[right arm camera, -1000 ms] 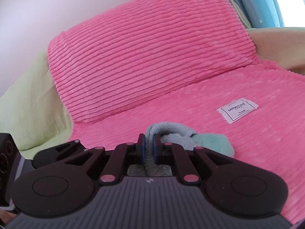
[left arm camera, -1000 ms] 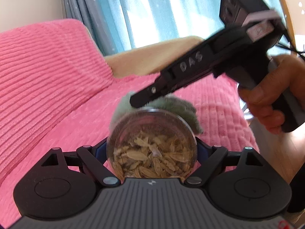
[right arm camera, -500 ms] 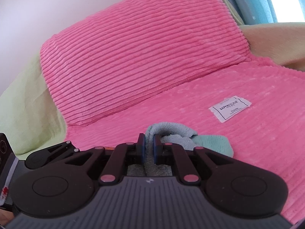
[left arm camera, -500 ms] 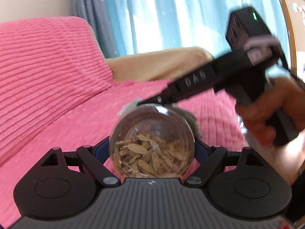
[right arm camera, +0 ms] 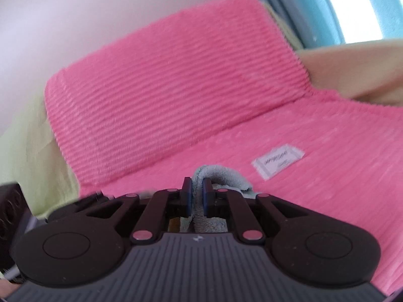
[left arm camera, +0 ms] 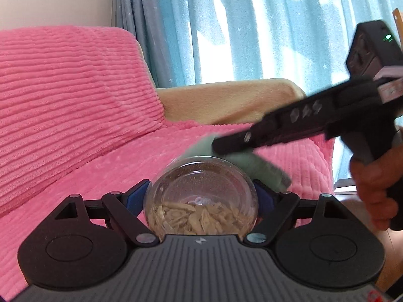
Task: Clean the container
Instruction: 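Turn the jar's lid toward the right gripper with the left gripper, then rub the cloth over the jar's lid with the right gripper while the left holds the jar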
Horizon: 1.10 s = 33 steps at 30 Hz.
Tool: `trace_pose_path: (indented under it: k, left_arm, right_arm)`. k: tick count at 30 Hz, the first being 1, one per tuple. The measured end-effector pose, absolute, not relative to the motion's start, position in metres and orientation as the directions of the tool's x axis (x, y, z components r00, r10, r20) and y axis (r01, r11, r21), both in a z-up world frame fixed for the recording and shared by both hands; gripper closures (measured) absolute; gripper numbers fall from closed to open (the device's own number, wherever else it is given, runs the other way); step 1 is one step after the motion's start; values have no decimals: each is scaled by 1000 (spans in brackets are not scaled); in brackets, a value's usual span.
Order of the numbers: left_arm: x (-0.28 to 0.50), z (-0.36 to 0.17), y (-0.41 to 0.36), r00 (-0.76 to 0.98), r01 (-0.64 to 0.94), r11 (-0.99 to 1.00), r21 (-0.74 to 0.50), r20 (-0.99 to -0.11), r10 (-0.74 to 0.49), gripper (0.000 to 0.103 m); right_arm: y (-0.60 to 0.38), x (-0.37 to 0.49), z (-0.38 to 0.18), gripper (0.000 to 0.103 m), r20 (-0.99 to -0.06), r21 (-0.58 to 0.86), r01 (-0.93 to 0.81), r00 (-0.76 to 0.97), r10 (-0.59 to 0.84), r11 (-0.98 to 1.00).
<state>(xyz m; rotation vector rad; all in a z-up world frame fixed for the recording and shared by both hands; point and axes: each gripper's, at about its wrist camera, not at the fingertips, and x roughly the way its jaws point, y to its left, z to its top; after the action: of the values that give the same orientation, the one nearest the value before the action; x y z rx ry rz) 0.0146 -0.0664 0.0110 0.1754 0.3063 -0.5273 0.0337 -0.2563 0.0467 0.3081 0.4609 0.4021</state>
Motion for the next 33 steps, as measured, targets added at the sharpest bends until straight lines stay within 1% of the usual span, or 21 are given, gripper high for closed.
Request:
trace_pose_path:
  k: [5,13,18,24,29,33]
  left_arm:
    - [27,3,-68,820,499,866,40,-347,-456,17]
    - [31,3,-79,824,494,866,82,-363,-436,18]
    - [20,7,-77,847,482,849,218,-364,-388,18]
    - [16,4,-56,835,481,865,141,-375,-403,18]
    - [17,4,-56,831,486,862,143,-379,-407,18]
    - [19,3,-61,831,492,854,167,-381,-405,18]
  right_arm:
    - [-267,27,53,97,-330,367,-289,848,414,884]
    - [-278,22,61,97,-291,356,-260,882,371,898]
    - [-263,20,68,97,-265,351,-333,861,434,875]
    - [-246,17,75,97,-239,344,-421,825,512,839]
    - [-217,21,65,97,-305,323,-506,744,594,800]
    - [-214,33,53,97,-382,320,-505,705,597,802]
